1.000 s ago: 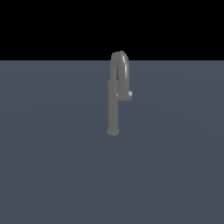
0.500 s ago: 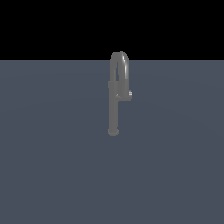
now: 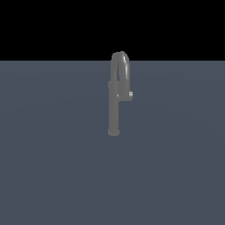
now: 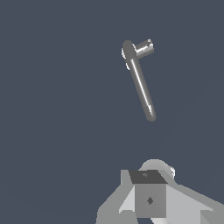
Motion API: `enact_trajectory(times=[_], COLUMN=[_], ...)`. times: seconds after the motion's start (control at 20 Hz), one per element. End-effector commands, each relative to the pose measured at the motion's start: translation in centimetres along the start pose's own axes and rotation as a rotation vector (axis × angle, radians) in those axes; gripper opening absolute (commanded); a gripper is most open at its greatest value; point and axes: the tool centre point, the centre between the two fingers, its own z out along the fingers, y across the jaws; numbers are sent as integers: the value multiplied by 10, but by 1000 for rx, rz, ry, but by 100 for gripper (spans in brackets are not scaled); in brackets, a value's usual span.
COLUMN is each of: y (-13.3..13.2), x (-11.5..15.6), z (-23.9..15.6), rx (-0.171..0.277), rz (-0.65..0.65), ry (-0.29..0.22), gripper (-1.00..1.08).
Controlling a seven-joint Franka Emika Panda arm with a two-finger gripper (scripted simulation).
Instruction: Turn on the faucet by rotating a designated handle.
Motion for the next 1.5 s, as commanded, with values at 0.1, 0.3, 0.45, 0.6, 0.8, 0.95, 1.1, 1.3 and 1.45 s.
enact_trajectory(times=[0.1,0.3,0.45,0.6,0.8,0.95,1.1,1.3,1.45], y=[-1,0,2,4,8,11,15,22,28], x=[26,49,67,84,108,125,142,165,182], z=[3,8,12,18,27,35,45,61,75], rx=[61,116,158,202,261,308,356,424,479], rz=[67,128,174,221,285,335,387,459,518], ry=[-73,-140,-191,-243,-315,-370,-428,-509,-575], gripper=[-100,-100,-100,-100,-100,-100,-100,-100,-100])
